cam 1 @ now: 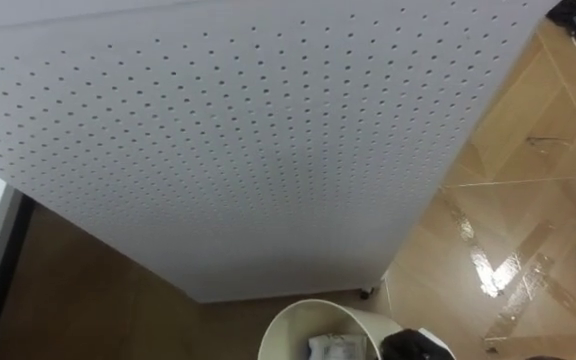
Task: Pick garbage
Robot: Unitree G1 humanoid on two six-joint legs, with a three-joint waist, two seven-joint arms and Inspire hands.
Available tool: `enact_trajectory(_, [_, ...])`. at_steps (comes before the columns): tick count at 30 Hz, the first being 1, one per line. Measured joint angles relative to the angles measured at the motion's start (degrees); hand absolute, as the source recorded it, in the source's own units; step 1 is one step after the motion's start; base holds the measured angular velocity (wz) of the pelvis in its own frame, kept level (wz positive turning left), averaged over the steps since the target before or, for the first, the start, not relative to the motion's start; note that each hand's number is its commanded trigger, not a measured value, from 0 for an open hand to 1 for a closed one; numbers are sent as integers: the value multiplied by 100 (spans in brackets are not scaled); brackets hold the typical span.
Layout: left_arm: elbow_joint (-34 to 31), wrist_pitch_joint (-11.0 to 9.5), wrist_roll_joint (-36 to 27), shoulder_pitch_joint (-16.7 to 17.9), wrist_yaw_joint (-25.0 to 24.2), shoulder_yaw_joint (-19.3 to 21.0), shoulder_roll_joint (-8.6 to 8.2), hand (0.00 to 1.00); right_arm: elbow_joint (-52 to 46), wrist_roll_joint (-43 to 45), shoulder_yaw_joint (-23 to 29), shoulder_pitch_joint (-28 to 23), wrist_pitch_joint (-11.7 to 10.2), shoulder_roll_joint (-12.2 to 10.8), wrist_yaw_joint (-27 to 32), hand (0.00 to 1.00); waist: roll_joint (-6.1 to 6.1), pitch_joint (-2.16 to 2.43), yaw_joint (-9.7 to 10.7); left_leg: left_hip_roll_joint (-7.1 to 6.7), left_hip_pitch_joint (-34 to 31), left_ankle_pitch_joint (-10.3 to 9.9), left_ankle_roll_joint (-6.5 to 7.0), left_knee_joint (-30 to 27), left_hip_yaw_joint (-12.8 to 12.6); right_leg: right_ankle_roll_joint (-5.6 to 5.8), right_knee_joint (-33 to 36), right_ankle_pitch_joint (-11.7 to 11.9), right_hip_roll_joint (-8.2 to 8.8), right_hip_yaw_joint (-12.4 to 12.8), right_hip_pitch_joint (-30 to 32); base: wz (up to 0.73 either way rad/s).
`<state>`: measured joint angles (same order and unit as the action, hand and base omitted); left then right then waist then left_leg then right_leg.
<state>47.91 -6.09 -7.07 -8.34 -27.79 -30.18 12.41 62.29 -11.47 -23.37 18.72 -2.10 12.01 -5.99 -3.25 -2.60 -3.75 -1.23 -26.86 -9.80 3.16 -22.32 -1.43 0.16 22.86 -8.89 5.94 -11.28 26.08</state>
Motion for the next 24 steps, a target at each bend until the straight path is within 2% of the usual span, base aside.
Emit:
enact_trajectory(3, [13,-19,-19,142,23,252,68,0,-4,-12,6,-227,-84,143,-64,100,2,0,38,1,242,-4,-6,101,8,3,-90,-2,-9,-20,-245,0])
enact_trajectory(7, [300,-60,-1,402,245,530,65,0,55,-69,100,-648,-196,254,-58,100,28,10,60,-9,742,-2,-10,364,-18,28,-327,-17,-21,-84,-749,0])
enact_trajectory(9, [368,-110,53,664,355,853,66,0,61,-70,318,-998,-227,253,-48,100,104,70,52,-12,1017,7,-22,492,-32,43,-447,-26,-33,-87,-983,0])
enact_trajectory(12, [594,-161,-22,1297,688,1498,85,0,54,-90,847,-1694,-337,215,-92,100,250,165,151,-17,1546,3,-29,775,-19,77,-729,-51,-74,-114,-1531,6])
enact_trajectory(15, [687,-183,-248,1692,961,1807,33,0,80,-251,1137,-2110,-378,186,-92,100,369,225,211,-25,2010,4,-31,1016,-32,110,-950,-52,-101,-95,-1963,-3])
enact_trajectory(16, [742,-211,-259,1752,1003,1886,-4,0,90,-307,1186,-2187,-391,168,-89,100,395,230,205,-24,2113,4,-31,1068,-40,113,-986,-51,-109,-79,-2049,-9])
enact_trajectory(18, [883,-321,-398,1890,1149,2054,-40,0,110,-440,1354,-2357,-450,79,-85,100,468,270,193,1,2373,-15,-48,1183,-86,129,-1134,-33,-161,0,-2314,-14])
enact_trajectory(20, [984,-331,-465,1923,1262,2154,-54,0,108,-446,1472,-2443,-465,21,-77,100,495,281,197,24,2557,-30,-60,1247,-118,127,-1230,-12,-192,20,-2491,-12])
enact_trajectory(24, [1209,-340,-837,1986,1467,2357,-168,0,240,-661,1722,-2556,-467,-108,-39,100,452,259,213,55,2863,-74,-86,1321,-137,125,-1314,-13,-232,31,-2802,-7])
